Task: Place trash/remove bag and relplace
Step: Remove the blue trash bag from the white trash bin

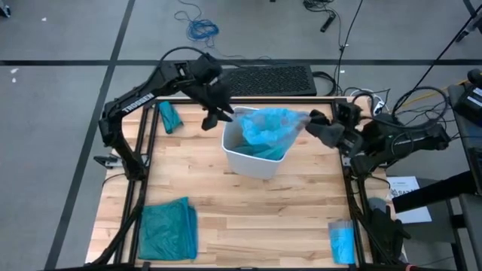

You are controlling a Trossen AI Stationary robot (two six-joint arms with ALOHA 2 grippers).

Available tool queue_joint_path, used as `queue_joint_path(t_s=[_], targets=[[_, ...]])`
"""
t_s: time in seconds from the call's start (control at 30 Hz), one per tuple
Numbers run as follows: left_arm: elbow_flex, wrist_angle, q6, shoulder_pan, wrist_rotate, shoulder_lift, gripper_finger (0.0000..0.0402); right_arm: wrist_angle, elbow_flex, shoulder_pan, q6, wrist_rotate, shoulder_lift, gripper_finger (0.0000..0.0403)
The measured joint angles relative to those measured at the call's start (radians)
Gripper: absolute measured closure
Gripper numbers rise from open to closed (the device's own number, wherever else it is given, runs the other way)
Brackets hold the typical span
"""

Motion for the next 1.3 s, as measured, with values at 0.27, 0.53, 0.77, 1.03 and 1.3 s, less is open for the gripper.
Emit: queue_joint_path(t_s=[0.27,0.53,0.77,1.03,1.3], targets=[[0.0,0.083,-0.008,-0.044,-0.116,0.0,0.0253,-0.218,-0.001,0.006,0.081,0.014,-0.021,0.0212],[0.0,0.024,0.19,-0.049,-0.302,0.008,0.0253,-0.156,0.0,0.006,0.007,0.031,-0.035,0.0222],[-0.003,-0.011,0.312,-0.066,-0.306,0.008,0.0253,-0.157,0.0,0.006,-0.011,0.039,-0.035,0.0224],[-0.003,-0.006,0.39,-0.145,-0.307,0.043,0.0253,-0.134,0.0,0.006,-0.034,0.039,-0.035,0.0225],[-0.003,0.138,0.354,-0.217,-0.606,0.113,0.0253,-0.135,0.0,0.006,-0.039,0.035,-0.035,0.0225]])
